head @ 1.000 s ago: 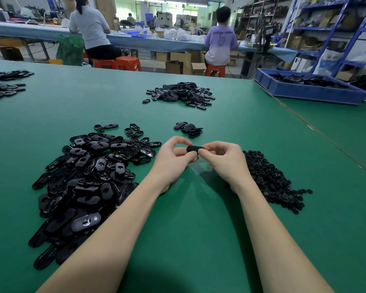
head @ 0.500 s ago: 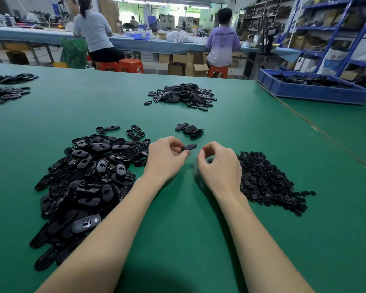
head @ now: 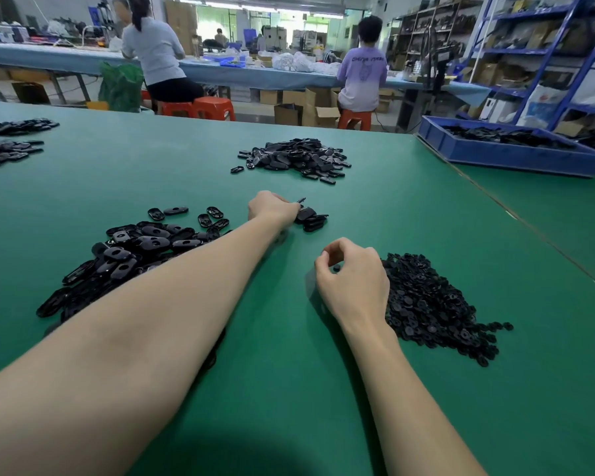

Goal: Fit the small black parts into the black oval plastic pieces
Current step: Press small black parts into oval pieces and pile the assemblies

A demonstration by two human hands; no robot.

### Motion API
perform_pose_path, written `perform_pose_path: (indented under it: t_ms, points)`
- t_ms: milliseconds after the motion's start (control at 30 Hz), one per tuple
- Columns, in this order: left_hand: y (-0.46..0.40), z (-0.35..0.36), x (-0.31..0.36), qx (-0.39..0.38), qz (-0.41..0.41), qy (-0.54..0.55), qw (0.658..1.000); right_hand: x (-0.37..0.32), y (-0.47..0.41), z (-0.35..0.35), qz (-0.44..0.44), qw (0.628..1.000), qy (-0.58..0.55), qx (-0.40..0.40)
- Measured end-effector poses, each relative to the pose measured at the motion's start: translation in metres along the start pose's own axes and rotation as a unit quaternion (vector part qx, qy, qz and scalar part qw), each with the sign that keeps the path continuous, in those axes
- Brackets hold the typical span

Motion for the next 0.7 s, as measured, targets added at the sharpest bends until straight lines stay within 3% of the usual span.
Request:
perform_pose_path:
  t_ms: [300, 533, 700]
  points:
    - [0.008, 0.013, 0.003, -0.005, -0.004, 0.022, 1.0, 0.004, -0.002, 0.0, 0.02, 0.999, -0.041, -0.01]
    - [0.076, 0.017, -0.003, 0.026, 0.102, -0.005, 0.994, 0.004, -0.001, 0.0, 0.019, 0.999, -0.028, -0.007]
    - [0.107, 0.007, -0.01, 0.004, 0.161, -0.071, 0.984, -0.003, 0.002, 0.001, -0.001, 1.0, -0.016, -0.004]
Point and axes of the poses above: each hand's wrist, its own y-axis away from the middle knuckle, its own z-axis out of the palm, x = y × z, the point moved 8 cm from there along -y, towards the middle knuckle, and after that the axes turned 12 degrees about -x, right-handed, at the moved point
